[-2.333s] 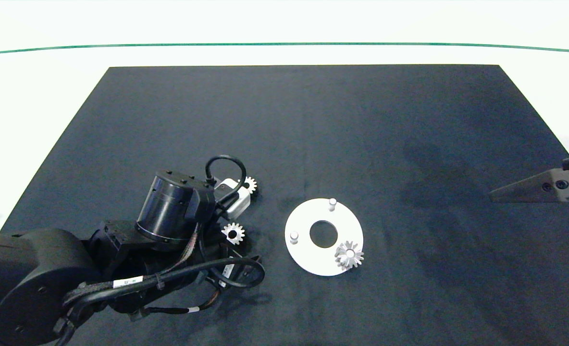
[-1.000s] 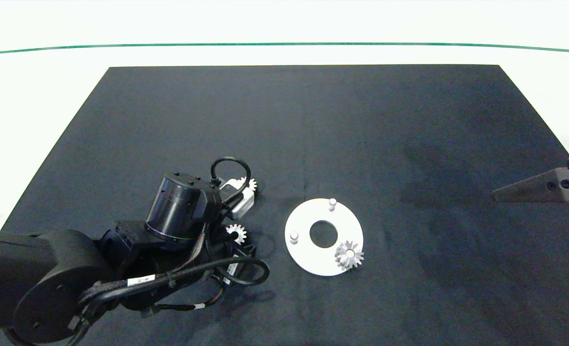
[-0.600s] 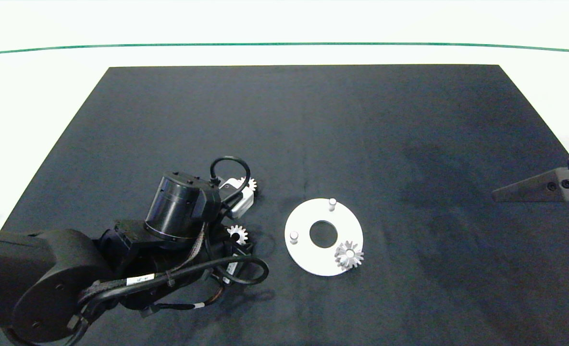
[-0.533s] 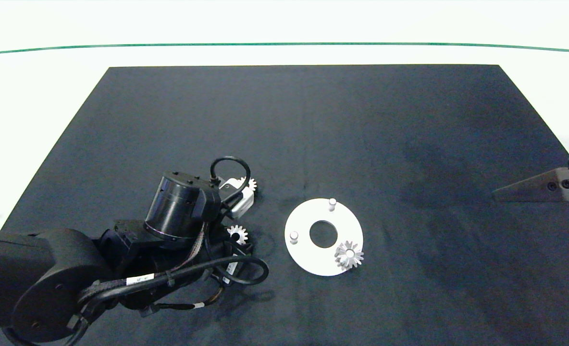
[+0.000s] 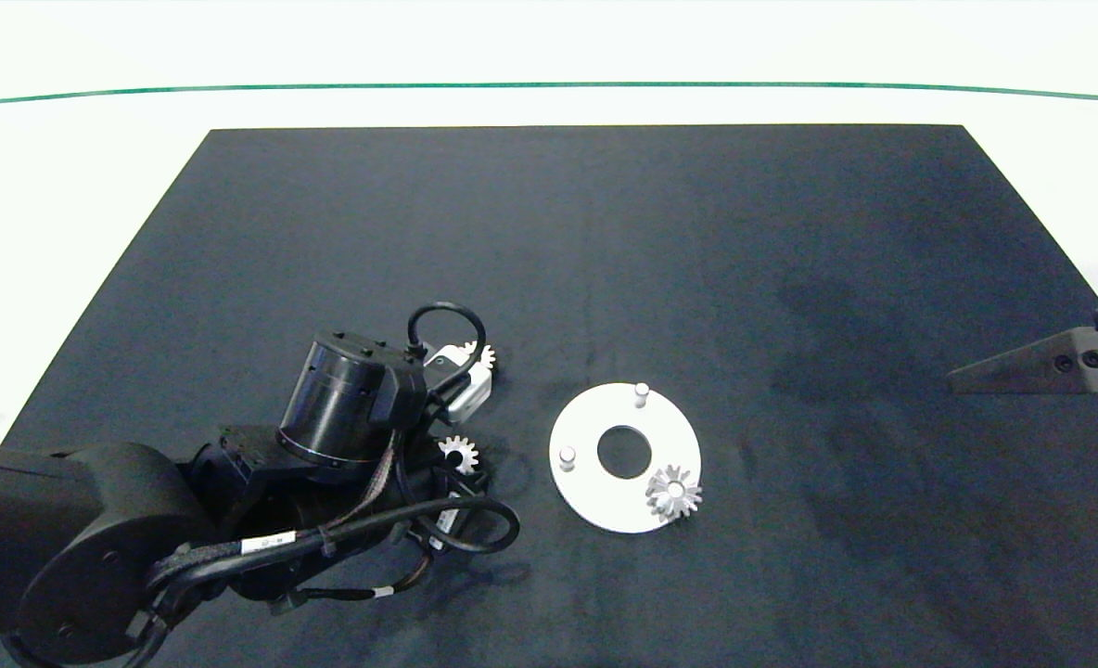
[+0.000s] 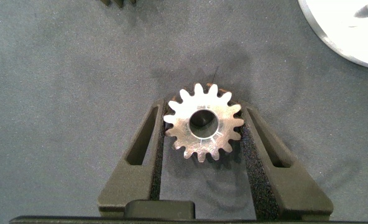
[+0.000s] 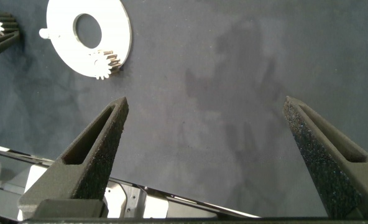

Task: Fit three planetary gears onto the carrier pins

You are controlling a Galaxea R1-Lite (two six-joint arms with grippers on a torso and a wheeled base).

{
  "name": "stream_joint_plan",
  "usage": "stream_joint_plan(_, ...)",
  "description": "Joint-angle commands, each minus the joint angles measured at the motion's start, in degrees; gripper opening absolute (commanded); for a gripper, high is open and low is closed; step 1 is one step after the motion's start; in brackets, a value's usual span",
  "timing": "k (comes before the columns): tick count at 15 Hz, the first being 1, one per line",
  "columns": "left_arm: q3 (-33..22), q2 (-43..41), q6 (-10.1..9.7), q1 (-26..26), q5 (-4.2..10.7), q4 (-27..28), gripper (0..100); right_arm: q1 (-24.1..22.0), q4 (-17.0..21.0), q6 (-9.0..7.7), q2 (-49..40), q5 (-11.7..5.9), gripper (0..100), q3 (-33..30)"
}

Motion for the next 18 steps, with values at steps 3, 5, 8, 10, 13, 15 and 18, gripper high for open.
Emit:
stream_joint_plan(3, -0.37, -2.57, 0.13, -0.23, 0.1, 0.88, 22, -1.52, 0.3, -0.04, -0.45, 0.63, 100, 0.03)
stream_joint_plan(5, -1.42, -4.68, 0.13, -0.93, 0.1, 4.48, 22, -2.23, 0.3, -0.04, -0.8, 0.63, 100, 0.03)
stream_joint_plan(8, -3.62, -6.79, -0.39, -3.48, 0.19, 8.17, 22, -3.63, 0.3, -1.44, -3.0, 0.63, 100, 0.82)
stream_joint_plan(10, -3.8, -7.32, -0.66, -5.5, 0.54, 8.53, 22, -4.07, 0.3, -1.36, -5.02, 0.63, 100, 1.52)
stream_joint_plan(13, -3.97, -7.41, -1.45, -7.44, 0.63, 8.44, 22, -6.18, 0.3, -1.36, -6.69, 0.63, 100, 2.14)
stream_joint_plan(15, -4.5, -7.41, -1.89, -9.28, 0.63, 8.44, 22, -7.41, 0.3, -1.27, -7.57, 0.63, 100, 3.45)
stream_joint_plan(18, -4.68, -6.79, -1.89, -11.39, 0.54, 8.35, 22, -8.11, 0.3, -1.09, -8.53, 0.81, 100, 4.42)
